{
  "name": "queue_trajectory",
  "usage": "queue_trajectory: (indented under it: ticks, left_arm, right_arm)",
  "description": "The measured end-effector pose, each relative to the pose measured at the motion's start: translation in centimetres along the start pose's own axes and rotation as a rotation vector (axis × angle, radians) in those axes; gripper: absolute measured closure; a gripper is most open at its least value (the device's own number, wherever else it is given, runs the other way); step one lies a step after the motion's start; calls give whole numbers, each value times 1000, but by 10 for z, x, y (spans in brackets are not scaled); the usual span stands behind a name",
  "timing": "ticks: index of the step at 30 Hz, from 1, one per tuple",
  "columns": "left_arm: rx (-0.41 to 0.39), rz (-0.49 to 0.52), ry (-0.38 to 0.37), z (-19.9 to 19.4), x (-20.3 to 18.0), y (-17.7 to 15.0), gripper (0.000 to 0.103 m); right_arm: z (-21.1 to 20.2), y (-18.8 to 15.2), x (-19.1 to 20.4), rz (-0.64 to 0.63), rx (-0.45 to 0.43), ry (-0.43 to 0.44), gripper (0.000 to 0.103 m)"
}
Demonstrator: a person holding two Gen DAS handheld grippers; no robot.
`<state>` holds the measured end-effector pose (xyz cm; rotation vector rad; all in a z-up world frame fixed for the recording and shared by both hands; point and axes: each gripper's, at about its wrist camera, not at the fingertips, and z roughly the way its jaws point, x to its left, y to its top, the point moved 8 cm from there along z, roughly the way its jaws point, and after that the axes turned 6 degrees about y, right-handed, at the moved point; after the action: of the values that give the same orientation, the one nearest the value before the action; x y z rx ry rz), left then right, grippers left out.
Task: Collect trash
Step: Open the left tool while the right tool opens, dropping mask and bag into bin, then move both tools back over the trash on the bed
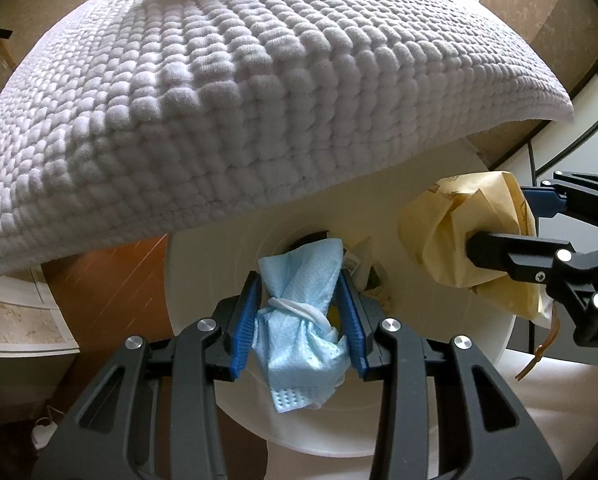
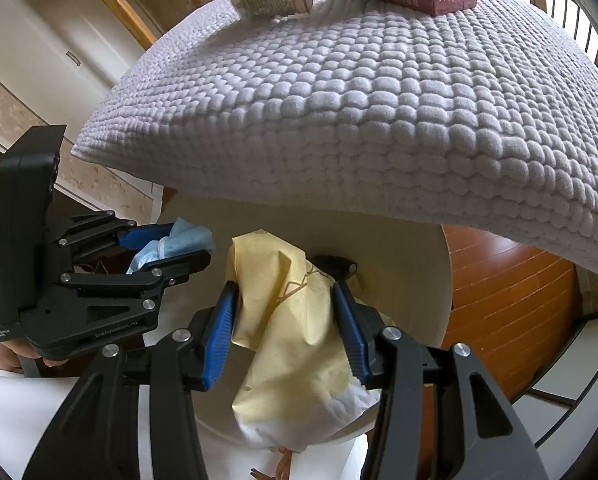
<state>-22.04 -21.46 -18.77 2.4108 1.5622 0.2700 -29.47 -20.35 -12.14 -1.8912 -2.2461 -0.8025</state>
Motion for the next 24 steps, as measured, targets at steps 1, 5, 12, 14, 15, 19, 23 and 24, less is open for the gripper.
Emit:
queue_trajectory:
  ticks: [1,5,12,14,15,19,23,24]
  left_arm:
    - [1,-1,-1,2,3,-1,62]
    - [5,-13,-32,6,5,1,43]
    - [-10,-21,-31,6,11,8,31]
    - [-18,-32,-46,0,15,9,31]
    - [-24,-38,-52,-4,16,10,31]
    - [-103,-73,-73,-30,27,22,13]
    - [-242,-136,-54,-62,45,51,2]
    - [-271,-150,-52,-68,48,59,2]
  right_arm:
    - [0,0,0,1,1,0,55]
    - [2,-1,2,-16,-4,-26,52]
    - [-12,6,-4,0,-55,-59,29]
    - [-22,10,-5,-24,-85,-84,26]
    - [-30,13,-5,-47,-106,-107,22]
    - [-61,30,-5,-140,-212,-218,8]
    - [-97,60,-8,-222,-371,-396,4]
    - [-102,70,-10,-227,-391,-409,4]
